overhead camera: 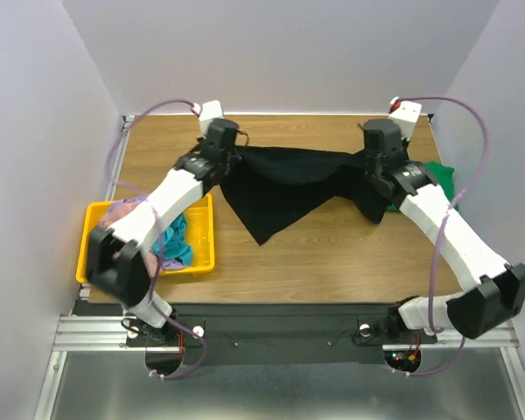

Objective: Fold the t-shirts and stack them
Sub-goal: Flatten the tshirt out

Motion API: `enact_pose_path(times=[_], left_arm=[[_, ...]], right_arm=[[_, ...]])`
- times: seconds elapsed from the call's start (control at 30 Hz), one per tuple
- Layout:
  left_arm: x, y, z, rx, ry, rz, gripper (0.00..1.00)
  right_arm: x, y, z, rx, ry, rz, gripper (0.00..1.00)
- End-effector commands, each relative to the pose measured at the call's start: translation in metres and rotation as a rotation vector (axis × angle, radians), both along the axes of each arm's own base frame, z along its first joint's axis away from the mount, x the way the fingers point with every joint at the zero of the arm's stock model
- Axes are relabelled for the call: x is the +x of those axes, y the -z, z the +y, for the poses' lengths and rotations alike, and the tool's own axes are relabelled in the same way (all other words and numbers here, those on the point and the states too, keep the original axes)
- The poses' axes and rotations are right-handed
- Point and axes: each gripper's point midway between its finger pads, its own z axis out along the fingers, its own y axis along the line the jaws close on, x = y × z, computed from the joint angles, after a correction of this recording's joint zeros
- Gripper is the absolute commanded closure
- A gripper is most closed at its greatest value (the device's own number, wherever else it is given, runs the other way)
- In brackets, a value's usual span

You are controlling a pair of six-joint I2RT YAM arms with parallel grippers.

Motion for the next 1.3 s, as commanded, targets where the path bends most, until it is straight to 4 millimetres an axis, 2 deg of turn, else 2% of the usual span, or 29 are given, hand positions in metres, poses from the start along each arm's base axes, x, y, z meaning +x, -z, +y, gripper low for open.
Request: enact_pose_path(times=[0.0,0.07,0.1,0.13,0.17,0.2,0.23,0.27,0.3,0.37,0.4,0.47,0.5,0.57,0.6,0.67,0.77,0.87,0.9,0.97,1.0,1.03,1.07,1.1,1.13,1.17,1.2,1.23,1.27], left_arm=[[-0.028,-0.106,0.016,-0.068,0.009,-0.258,1.00],[-0.047,-0.138,0.014,-0.083,0.066,-0.327,1.00],[-0.065,-0.173,0.021,-0.124,0.078,-0.409,1.00],[-0.076,-0.190,0.023,-0.141,0.099,-0.453,1.00],[-0.088,-0.205,0.021,-0.166,0.138,-0.491,1.00],[-0.110,-0.236,0.033,-0.201,0.152,-0.572,1.00],[-0.124,-0.253,0.031,-0.229,0.198,-0.621,1.00],[-0.136,-0.268,0.034,-0.251,0.220,-0.661,1.00],[-0.157,-0.290,0.045,-0.274,0.239,-0.730,1.00],[-0.183,-0.319,0.045,-0.312,0.321,-0.810,1.00],[-0.199,-0.333,0.050,-0.325,0.350,-0.854,1.00],[-0.220,-0.355,0.051,-0.348,0.414,-0.914,1.00],[-0.233,-0.364,0.046,-0.358,0.479,-0.939,1.00],[-0.255,-0.381,0.039,-0.378,0.584,-0.986,1.00],[-0.264,-0.389,0.039,-0.391,0.613,-1.005,1.00],[-0.276,-0.396,0.032,-0.398,0.688,-1.023,1.00],[-0.286,-0.410,0.036,-0.411,0.697,-1.056,1.00],[-0.283,-0.416,0.038,-0.413,0.676,-1.064,1.00],[-0.276,-0.414,0.034,-0.409,0.672,-1.049,1.00],[-0.260,-0.406,0.028,-0.402,0.648,-1.015,1.00],[-0.240,-0.399,0.023,-0.397,0.605,-0.984,1.00],[-0.222,-0.386,0.019,-0.385,0.571,-0.944,1.00],[-0.201,-0.376,0.022,-0.371,0.486,-0.911,1.00],[-0.171,-0.356,0.010,-0.345,0.447,-0.847,1.00],[-0.147,-0.337,0.014,-0.319,0.352,-0.797,1.00],[-0.127,-0.320,0.007,-0.293,0.323,-0.750,1.00],[-0.088,-0.284,-0.006,-0.246,0.289,-0.651,1.00],[-0.068,-0.263,-0.009,-0.228,0.264,-0.599,1.00],[-0.049,-0.246,-0.017,-0.222,0.279,-0.553,1.00]], right_arm=[[-0.027,-0.107,-0.029,0.013,0.071,-0.254,1.00],[-0.042,-0.143,-0.037,-0.003,0.063,-0.312,1.00],[-0.056,-0.165,-0.045,0.007,0.078,-0.365,1.00],[-0.065,-0.179,-0.049,0.010,0.076,-0.394,1.00],[-0.077,-0.203,-0.054,0.030,0.072,-0.454,1.00],[-0.090,-0.221,-0.058,0.036,0.048,-0.494,1.00],[-0.099,-0.234,-0.060,0.045,0.033,-0.528,1.00],[-0.112,-0.256,-0.063,0.052,0.012,-0.579,1.00],[-0.118,-0.269,-0.060,0.061,-0.034,-0.613,1.00],[-0.137,-0.294,-0.063,0.059,-0.076,-0.675,0.99],[-0.150,-0.314,-0.061,0.063,-0.128,-0.728,1.00],[-0.165,-0.334,-0.063,0.073,-0.156,-0.785,1.00],[-0.178,-0.353,-0.061,0.080,-0.206,-0.840,1.00],[-0.192,-0.371,-0.056,0.087,-0.269,-0.899,1.00],[-0.205,-0.385,-0.058,0.094,-0.292,-0.945,1.00],[-0.216,-0.399,-0.054,0.094,-0.340,-0.989,1.00],[-0.229,-0.415,-0.054,0.089,-0.365,-1.036,1.00],[-0.218,-0.415,-0.055,0.063,-0.339,-1.014,1.00],[-0.213,-0.413,-0.058,0.055,-0.311,-0.999,1.00],[-0.185,-0.404,-0.053,0.034,-0.273,-0.935,1.00],[-0.174,-0.397,-0.059,0.011,-0.213,-0.895,1.00],[-0.147,-0.384,-0.054,-0.007,-0.178,-0.833,1.00],[-0.134,-0.375,-0.057,-0.032,-0.134,-0.789,1.00],[-0.116,-0.358,-0.062,-0.050,-0.043,-0.724,1.00],[-0.091,-0.340,-0.057,-0.077,-0.006,-0.659,1.00],[-0.076,-0.327,-0.057,-0.116,0.032,-0.607,1.00],[-0.056,-0.306,-0.054,-0.140,0.076,-0.558,0.99],[-0.041,-0.294,-0.050,-0.157,0.079,-0.526,1.00],[-0.013,-0.271,-0.047,-0.169,0.092,-0.483,1.00]])
